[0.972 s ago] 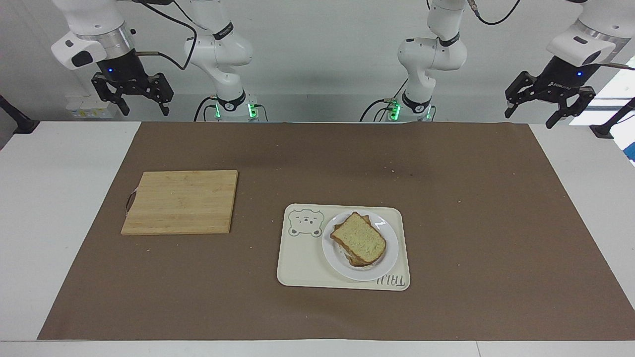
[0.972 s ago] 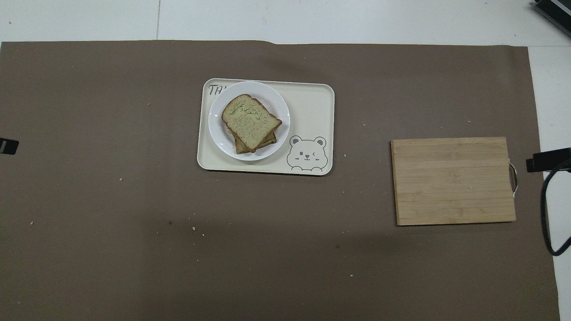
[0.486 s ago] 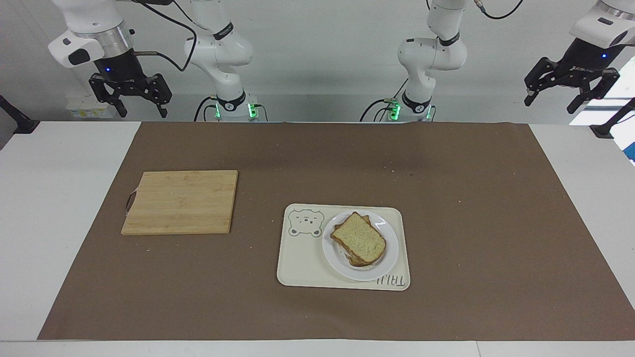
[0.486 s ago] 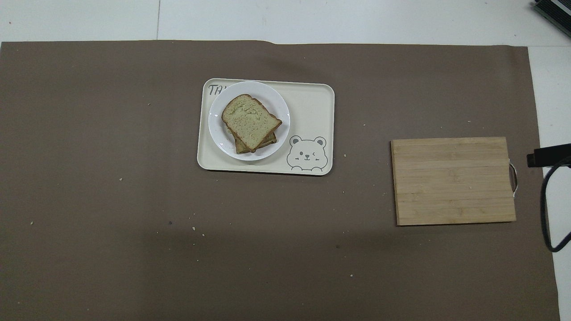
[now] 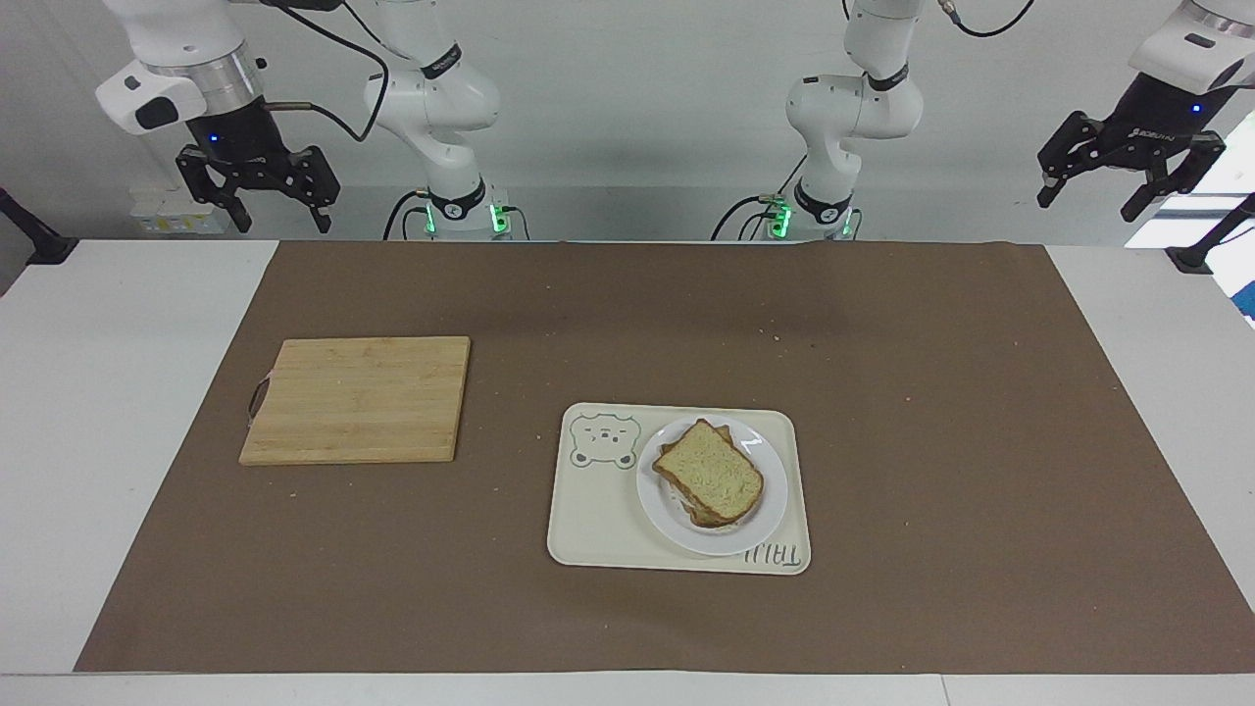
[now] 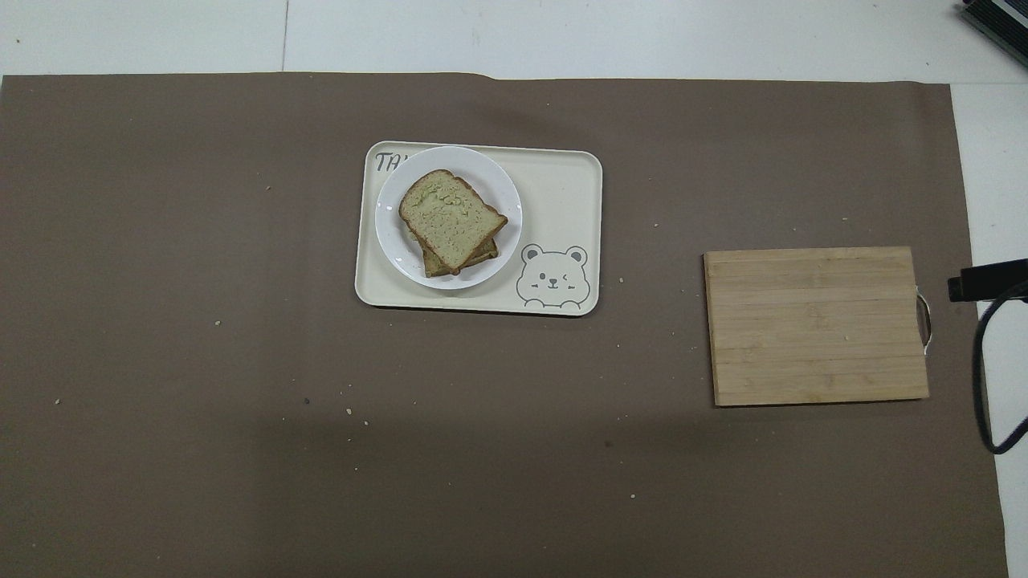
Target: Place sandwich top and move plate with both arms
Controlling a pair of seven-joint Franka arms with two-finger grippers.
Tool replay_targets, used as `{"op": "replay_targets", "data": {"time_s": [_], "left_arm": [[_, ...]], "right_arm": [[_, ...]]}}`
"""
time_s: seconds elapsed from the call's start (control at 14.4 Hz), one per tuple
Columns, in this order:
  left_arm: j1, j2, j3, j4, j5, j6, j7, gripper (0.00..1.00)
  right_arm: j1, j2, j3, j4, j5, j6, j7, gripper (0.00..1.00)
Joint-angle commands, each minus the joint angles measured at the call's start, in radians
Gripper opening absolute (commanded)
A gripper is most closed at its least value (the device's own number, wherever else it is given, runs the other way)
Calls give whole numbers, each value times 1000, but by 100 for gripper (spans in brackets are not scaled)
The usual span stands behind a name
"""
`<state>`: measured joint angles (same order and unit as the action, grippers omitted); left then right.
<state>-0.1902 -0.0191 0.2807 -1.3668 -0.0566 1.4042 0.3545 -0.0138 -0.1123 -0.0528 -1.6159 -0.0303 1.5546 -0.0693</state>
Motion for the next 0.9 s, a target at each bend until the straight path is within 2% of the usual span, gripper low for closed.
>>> {"op": "replay_targets", "data": {"time_s": [0.0, 0.83], "left_arm": [[0, -13, -9, -3, 23, -24, -12, 100], [6, -13, -11, -1, 9, -4, -9, 100]], "right_arm": [[-2, -10, 4, -15, -2, 6, -24, 100], [-2, -10, 2, -15, -3, 6, -24, 100]]}}
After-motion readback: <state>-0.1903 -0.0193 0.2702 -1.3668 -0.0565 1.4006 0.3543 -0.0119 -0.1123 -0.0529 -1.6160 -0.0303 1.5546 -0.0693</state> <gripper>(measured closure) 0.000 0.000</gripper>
